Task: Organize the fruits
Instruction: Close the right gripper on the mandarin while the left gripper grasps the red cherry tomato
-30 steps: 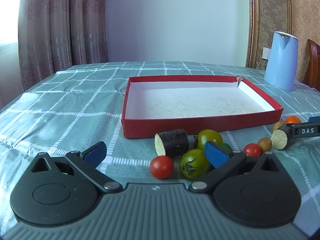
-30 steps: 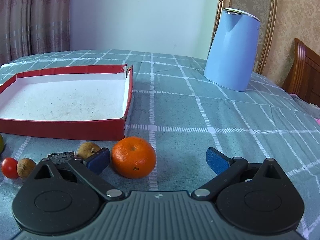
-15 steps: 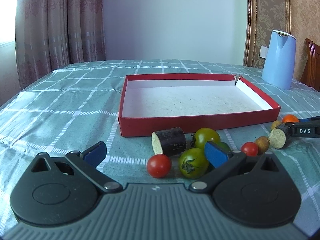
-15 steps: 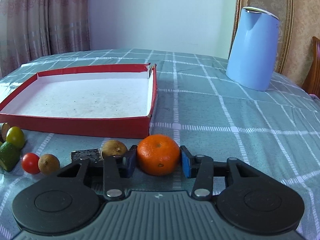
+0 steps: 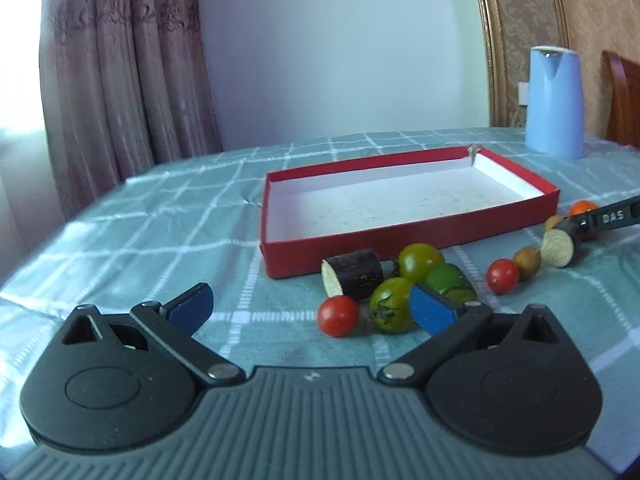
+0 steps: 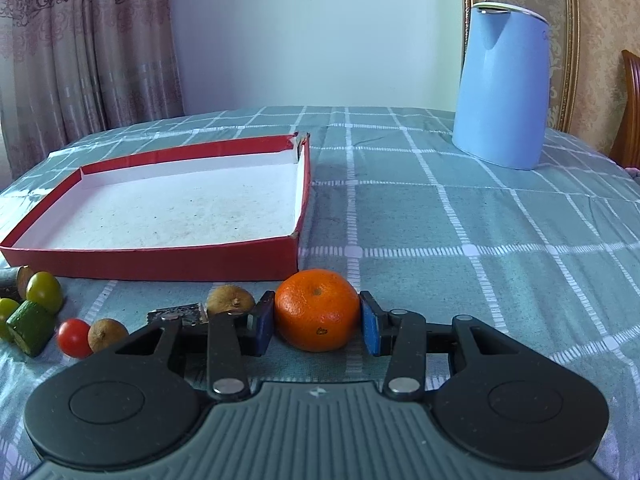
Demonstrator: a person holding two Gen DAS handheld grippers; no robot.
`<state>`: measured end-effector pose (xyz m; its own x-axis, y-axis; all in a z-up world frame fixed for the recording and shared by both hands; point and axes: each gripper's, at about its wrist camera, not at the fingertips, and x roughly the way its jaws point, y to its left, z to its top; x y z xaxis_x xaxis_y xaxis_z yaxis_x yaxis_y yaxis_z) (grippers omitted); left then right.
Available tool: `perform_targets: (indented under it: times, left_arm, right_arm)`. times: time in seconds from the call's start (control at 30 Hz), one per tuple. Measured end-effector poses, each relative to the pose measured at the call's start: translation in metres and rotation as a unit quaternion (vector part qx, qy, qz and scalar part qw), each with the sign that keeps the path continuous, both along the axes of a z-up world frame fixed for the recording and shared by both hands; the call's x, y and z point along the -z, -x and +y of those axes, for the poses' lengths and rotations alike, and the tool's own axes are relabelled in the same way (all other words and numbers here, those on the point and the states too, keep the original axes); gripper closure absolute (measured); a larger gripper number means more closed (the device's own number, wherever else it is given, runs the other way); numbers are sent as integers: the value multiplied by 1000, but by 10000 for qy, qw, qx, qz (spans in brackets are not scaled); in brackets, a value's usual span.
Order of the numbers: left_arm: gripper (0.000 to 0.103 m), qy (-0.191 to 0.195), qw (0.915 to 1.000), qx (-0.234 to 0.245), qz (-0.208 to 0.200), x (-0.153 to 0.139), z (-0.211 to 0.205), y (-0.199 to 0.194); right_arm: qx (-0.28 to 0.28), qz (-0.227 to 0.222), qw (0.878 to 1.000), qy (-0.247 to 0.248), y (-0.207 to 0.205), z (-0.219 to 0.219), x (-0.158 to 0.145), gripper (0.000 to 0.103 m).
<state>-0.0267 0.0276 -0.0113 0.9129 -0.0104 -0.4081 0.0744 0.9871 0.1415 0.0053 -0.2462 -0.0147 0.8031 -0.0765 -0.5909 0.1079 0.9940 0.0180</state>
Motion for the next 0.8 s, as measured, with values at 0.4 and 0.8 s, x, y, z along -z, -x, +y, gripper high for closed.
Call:
perform_targets:
  times: [0.4,0.8]
  left_arm:
    - [0,-415,9979,320,379,4,16,-15]
    - [8,-526,9952,234,794,7,10,-40]
  right_arm:
    - [54,-23,10000,-51,0,-1,1,60]
    - [58,8,10000,-59,0,-1,1,60]
